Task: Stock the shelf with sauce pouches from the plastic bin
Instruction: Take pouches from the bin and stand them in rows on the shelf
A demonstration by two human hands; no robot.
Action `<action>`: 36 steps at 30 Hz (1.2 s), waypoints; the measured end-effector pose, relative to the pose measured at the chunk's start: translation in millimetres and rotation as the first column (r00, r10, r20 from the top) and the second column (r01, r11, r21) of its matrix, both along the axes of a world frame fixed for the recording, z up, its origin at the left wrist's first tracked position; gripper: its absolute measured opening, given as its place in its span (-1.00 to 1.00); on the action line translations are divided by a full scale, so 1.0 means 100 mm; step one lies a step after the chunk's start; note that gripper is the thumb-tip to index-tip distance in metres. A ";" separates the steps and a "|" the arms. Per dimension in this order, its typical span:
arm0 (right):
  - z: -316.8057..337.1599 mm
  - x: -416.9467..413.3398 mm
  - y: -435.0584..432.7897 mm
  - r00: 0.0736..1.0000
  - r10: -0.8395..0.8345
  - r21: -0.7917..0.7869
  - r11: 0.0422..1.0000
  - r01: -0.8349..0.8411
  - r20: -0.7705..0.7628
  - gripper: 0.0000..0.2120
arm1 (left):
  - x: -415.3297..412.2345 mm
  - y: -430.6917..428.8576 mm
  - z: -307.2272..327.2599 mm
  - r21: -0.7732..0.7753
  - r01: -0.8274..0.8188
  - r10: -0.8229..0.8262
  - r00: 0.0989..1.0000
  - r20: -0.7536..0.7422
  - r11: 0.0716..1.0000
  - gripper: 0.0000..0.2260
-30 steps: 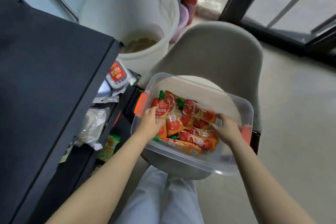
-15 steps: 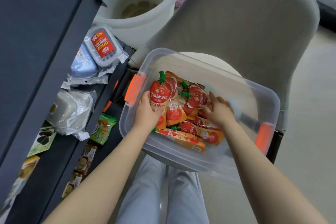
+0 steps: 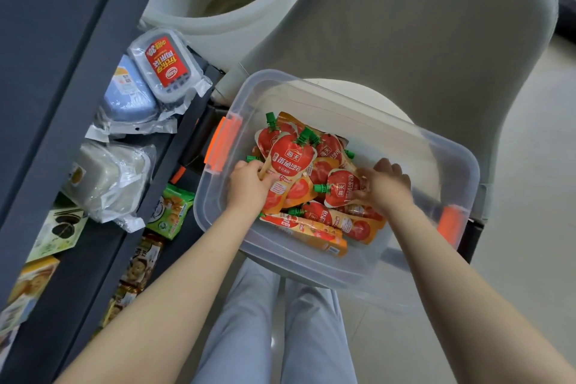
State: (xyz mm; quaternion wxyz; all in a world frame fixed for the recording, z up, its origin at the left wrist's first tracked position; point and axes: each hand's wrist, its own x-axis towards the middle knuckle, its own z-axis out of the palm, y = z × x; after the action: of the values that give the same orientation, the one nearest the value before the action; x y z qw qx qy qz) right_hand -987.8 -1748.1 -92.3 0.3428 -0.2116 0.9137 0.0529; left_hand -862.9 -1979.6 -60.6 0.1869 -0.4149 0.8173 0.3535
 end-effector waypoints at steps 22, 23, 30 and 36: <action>2.57 0.43 -0.25 0.682 -0.303 -0.683 0.120 0.721 0.666 -0.79 | 0.72 0.01 2.33 0.456 -0.265 0.486 0.729 -0.482 0.850 -0.90; 2.75 0.48 -0.32 0.693 -0.256 -0.687 0.128 0.715 0.674 -0.76 | 0.81 0.01 2.52 0.474 -0.269 0.509 0.696 -0.507 0.839 -0.87; 3.81 0.84 -0.90 0.695 0.057 -0.695 0.147 0.704 0.717 -0.57 | 1.59 -0.19 3.59 0.430 -0.321 0.536 0.517 -0.667 0.844 -0.90; 4.46 1.52 -1.38 0.739 0.293 -0.794 0.172 0.583 0.606 -0.59 | 2.56 -0.39 4.34 0.319 -0.404 0.464 0.339 -0.818 0.857 -0.86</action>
State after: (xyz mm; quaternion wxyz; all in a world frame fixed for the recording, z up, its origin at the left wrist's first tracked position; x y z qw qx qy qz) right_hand -835.6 -1886.3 353.6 0.4209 -0.2834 0.5623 -0.6530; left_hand -606.9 -2018.7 373.1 -0.3456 -0.3703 0.6429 0.5746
